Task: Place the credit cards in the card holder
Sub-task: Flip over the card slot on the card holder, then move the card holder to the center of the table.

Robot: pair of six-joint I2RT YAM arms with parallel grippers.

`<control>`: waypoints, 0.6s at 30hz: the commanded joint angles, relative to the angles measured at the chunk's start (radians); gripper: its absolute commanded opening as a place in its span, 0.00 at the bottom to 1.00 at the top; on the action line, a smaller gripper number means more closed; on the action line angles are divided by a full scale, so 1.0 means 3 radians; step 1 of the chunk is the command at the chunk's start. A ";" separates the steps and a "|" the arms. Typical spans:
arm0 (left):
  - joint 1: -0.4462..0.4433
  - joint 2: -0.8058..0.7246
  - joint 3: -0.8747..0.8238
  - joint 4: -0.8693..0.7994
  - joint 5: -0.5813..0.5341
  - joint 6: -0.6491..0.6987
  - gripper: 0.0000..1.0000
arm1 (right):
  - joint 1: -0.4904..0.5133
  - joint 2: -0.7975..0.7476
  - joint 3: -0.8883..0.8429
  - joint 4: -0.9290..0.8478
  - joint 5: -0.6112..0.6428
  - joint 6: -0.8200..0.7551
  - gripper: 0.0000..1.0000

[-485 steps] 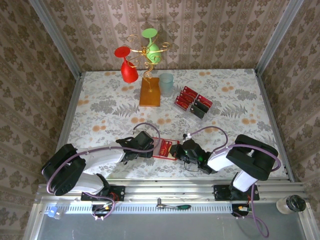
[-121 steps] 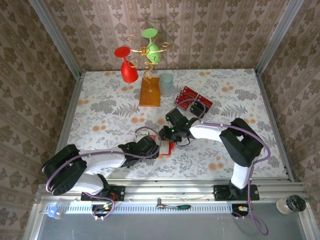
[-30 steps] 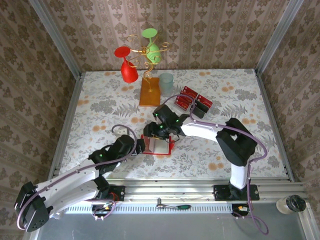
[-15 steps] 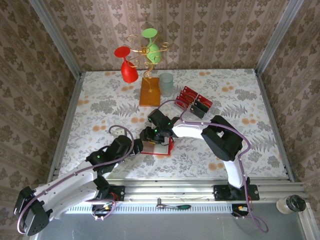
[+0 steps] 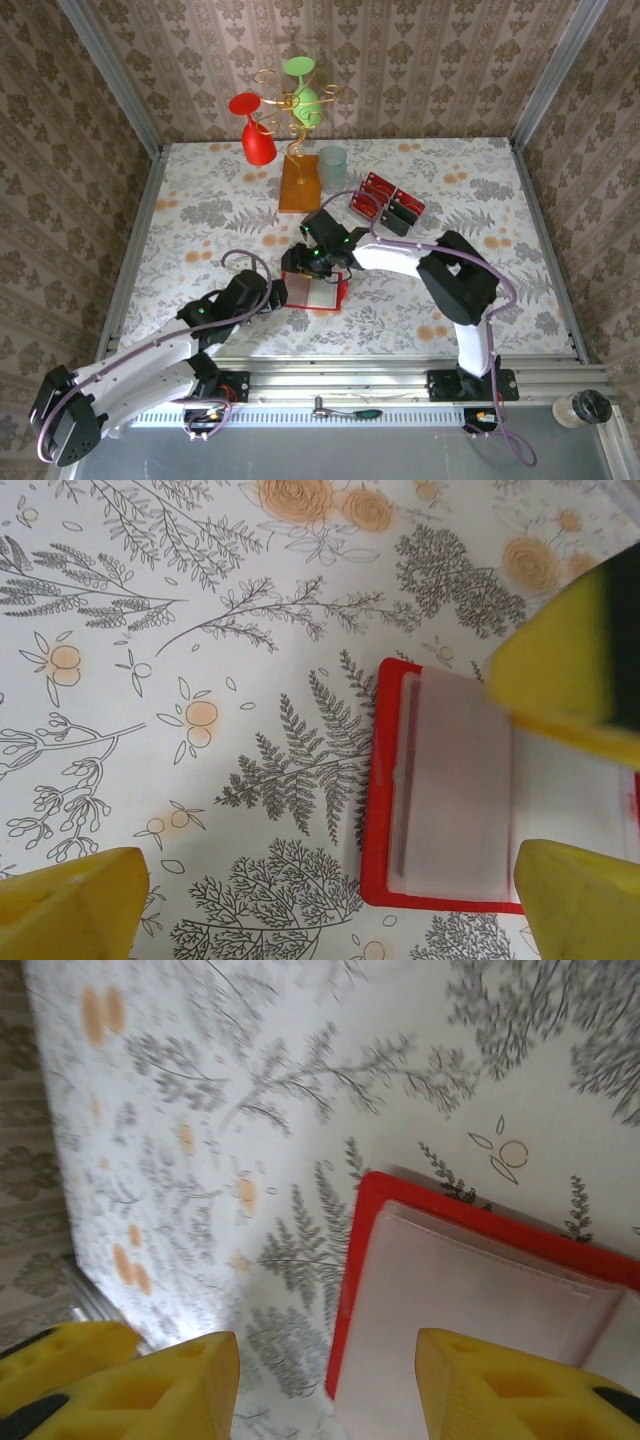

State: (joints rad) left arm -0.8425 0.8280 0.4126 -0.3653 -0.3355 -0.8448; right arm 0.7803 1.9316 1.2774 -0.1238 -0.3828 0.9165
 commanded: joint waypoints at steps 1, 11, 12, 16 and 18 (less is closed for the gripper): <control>0.0015 0.0162 0.0087 0.0112 0.0052 0.0071 0.95 | -0.0094 -0.0363 -0.0151 -0.0148 0.0023 -0.0093 0.51; 0.0020 0.1000 0.0535 0.0378 0.0142 0.0379 0.96 | -0.0238 -0.0972 -0.0578 -0.1219 0.0982 -0.0715 0.53; 0.0018 0.1069 0.0563 0.0389 0.0138 0.0396 0.97 | -0.0243 -0.0991 -0.0620 -0.1259 0.1027 -0.0743 0.53; 0.0016 0.1307 0.0653 0.0360 0.0088 0.0457 0.97 | -0.0244 -0.0961 -0.0730 -0.1289 0.1040 -0.0810 0.53; 0.0015 0.1365 0.0645 0.0353 0.0061 0.0464 0.97 | -0.0244 -0.0910 -0.0774 -0.1225 0.0982 -0.0810 0.53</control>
State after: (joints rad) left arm -0.8425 1.2198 0.5835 -0.2512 -0.3031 -0.7387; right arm 0.7105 1.6505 1.0611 -0.4515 -0.1242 0.7094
